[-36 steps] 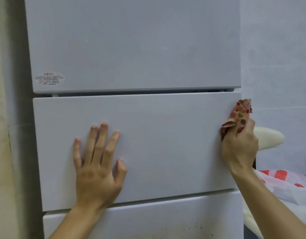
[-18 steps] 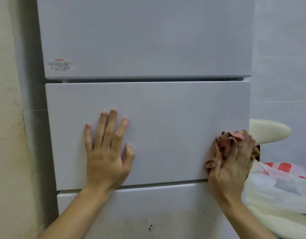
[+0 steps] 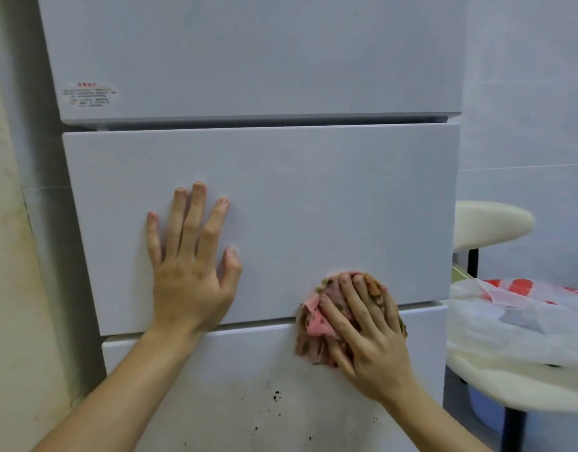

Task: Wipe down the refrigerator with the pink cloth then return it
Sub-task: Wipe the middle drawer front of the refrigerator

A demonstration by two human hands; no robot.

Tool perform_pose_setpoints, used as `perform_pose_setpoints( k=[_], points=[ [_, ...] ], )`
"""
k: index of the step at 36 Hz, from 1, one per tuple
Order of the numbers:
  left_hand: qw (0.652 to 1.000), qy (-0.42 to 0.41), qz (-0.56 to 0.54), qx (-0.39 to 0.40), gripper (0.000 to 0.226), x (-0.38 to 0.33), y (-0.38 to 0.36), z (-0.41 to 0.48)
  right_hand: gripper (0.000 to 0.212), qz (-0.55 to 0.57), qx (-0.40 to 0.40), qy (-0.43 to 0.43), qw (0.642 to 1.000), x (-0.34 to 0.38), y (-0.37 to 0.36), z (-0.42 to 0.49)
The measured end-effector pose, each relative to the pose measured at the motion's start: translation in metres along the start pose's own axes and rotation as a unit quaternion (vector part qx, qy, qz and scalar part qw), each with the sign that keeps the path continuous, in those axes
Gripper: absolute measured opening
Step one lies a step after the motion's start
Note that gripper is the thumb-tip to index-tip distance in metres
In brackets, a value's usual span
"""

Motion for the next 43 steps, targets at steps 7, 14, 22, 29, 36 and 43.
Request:
perform_pose_setpoints(
  k=[7, 14, 22, 29, 36, 43],
  points=[
    [0.999, -0.007, -0.007, 0.036, 0.066, 0.008, 0.008, -0.014, 0.054, 0.022, -0.002, -0.108, 0.994, -0.033, 0.016, -0.010],
    [0.997, 0.020, -0.034, 0.061, 0.068, 0.013, 0.015, -0.052, 0.061, 0.175, -0.061, -0.358, 0.915, 0.048, 0.002, 0.030],
    [0.980, 0.104, -0.145, 0.086, 0.040, -0.014, 0.036, -0.090, 0.055, 0.279, -0.026, -0.303, 0.911, 0.122, 0.000, 0.046],
    [0.824, 0.344, -0.414, 0.175, 0.031, -0.035, 0.055, -0.122, 0.055, 0.339, 0.037, -0.235, 0.910, 0.175, 0.002, 0.025],
    [0.677, 0.465, -0.540, 0.186, 0.025, -0.018, 0.062, -0.142, 0.063, 0.373, 0.125, -0.201, 0.897, 0.190, 0.005, 0.019],
    [0.642, 0.539, -0.514, 0.184, 0.023, 0.016, 0.077, -0.146, 0.100, 0.550, 0.207, -0.278, 0.760, 0.173, 0.024, 0.025]
  ],
)
Point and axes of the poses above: each hand's wrist, its own z-axis towards the middle knuckle, its own y-axis out of the back of the hand, x = y × z, the point moved 3 cm from there along z, towards the middle knuckle, and after that the axes turned 3 degrees about -x, right-handed, at the moved point
